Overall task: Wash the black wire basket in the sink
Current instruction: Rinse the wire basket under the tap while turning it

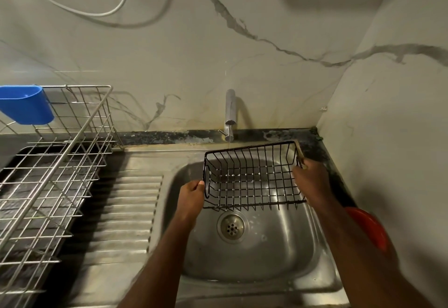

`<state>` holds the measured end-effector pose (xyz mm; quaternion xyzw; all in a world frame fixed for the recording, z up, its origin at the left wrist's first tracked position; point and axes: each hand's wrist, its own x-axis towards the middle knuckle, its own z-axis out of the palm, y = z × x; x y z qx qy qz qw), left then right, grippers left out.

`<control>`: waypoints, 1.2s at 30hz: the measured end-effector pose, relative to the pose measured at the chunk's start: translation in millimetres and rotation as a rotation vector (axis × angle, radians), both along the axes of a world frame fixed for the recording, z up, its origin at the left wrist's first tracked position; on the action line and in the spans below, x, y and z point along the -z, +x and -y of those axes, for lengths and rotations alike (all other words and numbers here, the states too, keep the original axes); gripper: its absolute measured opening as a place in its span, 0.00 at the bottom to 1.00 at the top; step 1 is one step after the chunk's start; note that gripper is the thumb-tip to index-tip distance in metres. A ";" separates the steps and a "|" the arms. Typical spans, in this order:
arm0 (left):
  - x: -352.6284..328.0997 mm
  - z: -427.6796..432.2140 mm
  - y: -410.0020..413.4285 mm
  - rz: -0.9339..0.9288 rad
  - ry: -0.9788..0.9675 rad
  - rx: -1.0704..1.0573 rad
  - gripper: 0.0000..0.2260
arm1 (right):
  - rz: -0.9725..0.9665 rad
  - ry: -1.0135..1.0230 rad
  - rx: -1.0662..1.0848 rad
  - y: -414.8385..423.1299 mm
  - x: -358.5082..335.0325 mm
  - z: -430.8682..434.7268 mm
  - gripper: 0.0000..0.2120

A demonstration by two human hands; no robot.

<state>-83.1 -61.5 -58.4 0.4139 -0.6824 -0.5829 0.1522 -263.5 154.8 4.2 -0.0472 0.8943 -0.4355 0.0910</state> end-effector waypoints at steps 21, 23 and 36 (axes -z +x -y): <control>-13.5 -4.9 -11.3 -0.139 0.106 -0.085 0.11 | 0.058 -0.156 0.021 8.5 -0.1 -26.1 0.24; -14.3 -4.6 -12.0 -0.135 0.112 -0.099 0.12 | 0.065 -0.167 0.031 9.1 2.7 -28.8 0.25; -29.2 -9.9 -13.7 -0.130 0.110 -0.064 0.09 | 0.118 -0.238 0.079 9.5 18.9 -46.0 0.22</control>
